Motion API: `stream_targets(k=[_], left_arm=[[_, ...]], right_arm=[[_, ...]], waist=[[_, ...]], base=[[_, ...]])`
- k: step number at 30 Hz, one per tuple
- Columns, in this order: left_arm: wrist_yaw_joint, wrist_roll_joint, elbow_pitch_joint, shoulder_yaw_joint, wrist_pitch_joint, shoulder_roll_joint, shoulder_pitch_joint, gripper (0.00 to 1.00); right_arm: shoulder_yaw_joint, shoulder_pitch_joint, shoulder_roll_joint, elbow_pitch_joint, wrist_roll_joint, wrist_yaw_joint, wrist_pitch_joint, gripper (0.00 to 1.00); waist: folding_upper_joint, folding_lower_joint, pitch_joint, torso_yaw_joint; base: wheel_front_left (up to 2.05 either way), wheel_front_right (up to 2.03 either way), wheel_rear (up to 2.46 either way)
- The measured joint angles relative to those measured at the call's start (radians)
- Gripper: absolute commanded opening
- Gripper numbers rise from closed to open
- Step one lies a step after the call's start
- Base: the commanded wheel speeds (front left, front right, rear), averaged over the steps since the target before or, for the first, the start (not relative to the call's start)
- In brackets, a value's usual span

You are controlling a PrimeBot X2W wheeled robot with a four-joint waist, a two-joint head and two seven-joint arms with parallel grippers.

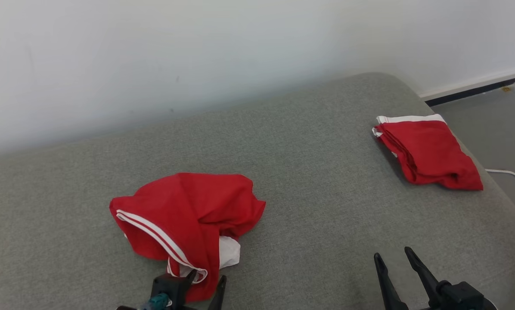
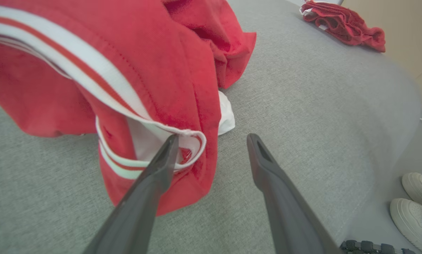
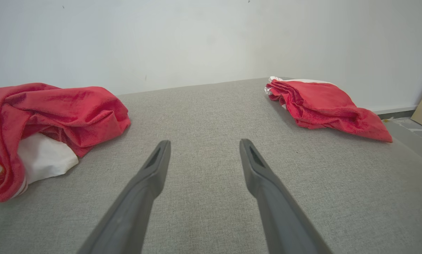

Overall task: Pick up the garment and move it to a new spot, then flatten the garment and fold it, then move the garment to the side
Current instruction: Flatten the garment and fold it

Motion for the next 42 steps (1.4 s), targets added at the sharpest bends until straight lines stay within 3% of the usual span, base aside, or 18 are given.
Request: stream_targets(k=[7,10,11,12,14,24,32,37,42], left_arm=[[0.127,0.061,0.008,0.008,0.082,0.016,0.0,1.0],[0.147,0.062,0.002,0.016,0.108,0.022,0.002,1.0],[0.146,0.055,-0.004,0.017,0.108,0.021,0.003,0.81],[0.142,0.049,-0.012,0.018,0.108,0.02,0.004,0.49],[0.133,0.027,-0.031,0.024,0.108,0.012,0.005,0.02],[0.083,-0.069,-0.189,0.047,0.084,-0.026,-0.026,0.0],[0.018,-0.127,-0.253,0.003,0.044,-0.088,-0.28,0.0],[0.02,-0.2,-0.236,-0.03,-0.031,-0.105,-0.459,0.0],[0.059,-0.308,-0.228,-0.08,-0.124,-0.104,-0.581,0.0]], right_arm=[[-0.006,0.0,0.008,-0.003,0.0,0.0,0.0,1.0],[-0.007,0.0,0.012,-0.003,-0.001,0.0,0.0,1.0],[-0.008,-0.001,0.014,-0.003,-0.001,0.0,0.0,1.0],[-0.008,-0.001,0.015,-0.003,-0.001,0.0,0.0,1.0],[-0.01,-0.002,0.016,-0.003,-0.001,0.0,0.0,1.0],[-0.011,-0.004,0.021,0.0,-0.002,0.0,0.0,1.0],[0.007,-0.028,0.023,0.005,-0.001,0.0,0.0,1.0],[0.013,-0.04,0.027,0.004,-0.001,0.0,0.0,1.0],[0.019,-0.043,0.027,0.009,-0.001,0.0,0.0,1.0]], waist=[[0.0,0.0,0.02,-0.034],[0.0,0.0,0.023,-0.035],[0.0,0.0,0.023,-0.035],[0.0,-0.0001,0.023,-0.034],[0.0,-0.0002,0.023,-0.032],[-0.0001,-0.0002,0.015,-0.022],[0.0,-0.0001,0.016,-0.032],[-0.0001,-0.0001,0.021,-0.059],[0.0,-0.0001,0.026,-0.084]], base=[[0.0,0.0,0.0],[0.0,0.0,0.0],[0.0,0.0,0.0],[0.0,0.0,0.0],[0.0,0.0,0.0],[0.0,0.0,0.0],[0.0,0.0,0.0],[0.0,0.0,0.0],[0.0,0.0,0.0]])
